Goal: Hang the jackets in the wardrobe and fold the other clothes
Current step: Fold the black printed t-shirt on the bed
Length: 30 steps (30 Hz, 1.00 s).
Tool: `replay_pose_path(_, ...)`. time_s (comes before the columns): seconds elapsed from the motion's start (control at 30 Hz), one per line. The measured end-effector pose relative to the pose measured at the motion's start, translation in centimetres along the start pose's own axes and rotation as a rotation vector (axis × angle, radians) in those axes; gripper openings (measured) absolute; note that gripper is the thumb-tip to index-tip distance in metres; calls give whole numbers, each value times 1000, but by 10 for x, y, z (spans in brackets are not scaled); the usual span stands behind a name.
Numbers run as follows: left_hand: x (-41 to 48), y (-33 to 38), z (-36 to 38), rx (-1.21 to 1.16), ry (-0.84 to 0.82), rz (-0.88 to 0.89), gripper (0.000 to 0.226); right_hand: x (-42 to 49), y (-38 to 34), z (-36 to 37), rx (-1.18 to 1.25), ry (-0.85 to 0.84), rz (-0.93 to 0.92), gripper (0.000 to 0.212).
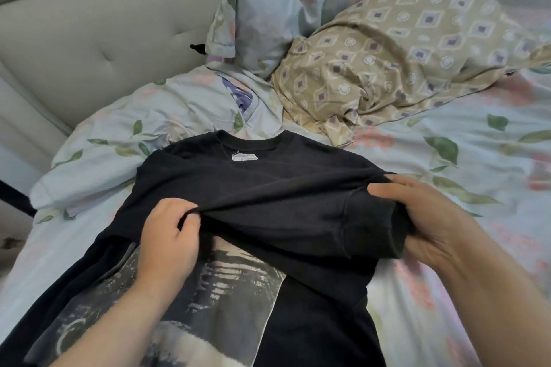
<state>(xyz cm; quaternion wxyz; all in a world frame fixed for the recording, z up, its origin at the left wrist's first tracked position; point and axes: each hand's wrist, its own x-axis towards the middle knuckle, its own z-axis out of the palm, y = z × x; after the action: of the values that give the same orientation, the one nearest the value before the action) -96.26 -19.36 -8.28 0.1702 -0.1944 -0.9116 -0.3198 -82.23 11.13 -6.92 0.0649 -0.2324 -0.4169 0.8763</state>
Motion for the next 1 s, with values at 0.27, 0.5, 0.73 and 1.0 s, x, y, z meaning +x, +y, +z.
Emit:
replay_pose_path(0.27, 14, -17, -2, -1, -436, -107, 33, -2, 16, 0, -847, 113, -38, 48)
replay_pose_path(0.5, 57, 18, 27, 555, -961, -96, 96, -10, 1, -12, -1296, -281, -11, 76)
replay_pose_path(0.73, 106, 30, 50, 597, -871, 136, 70, 10, 18, -11, -1716, 171, -283, 51)
replay_pose_path(1.0, 123, 28, 59, 442, -879, 82, 8, 10, 10, -22, -1480, 42, -383, 9)
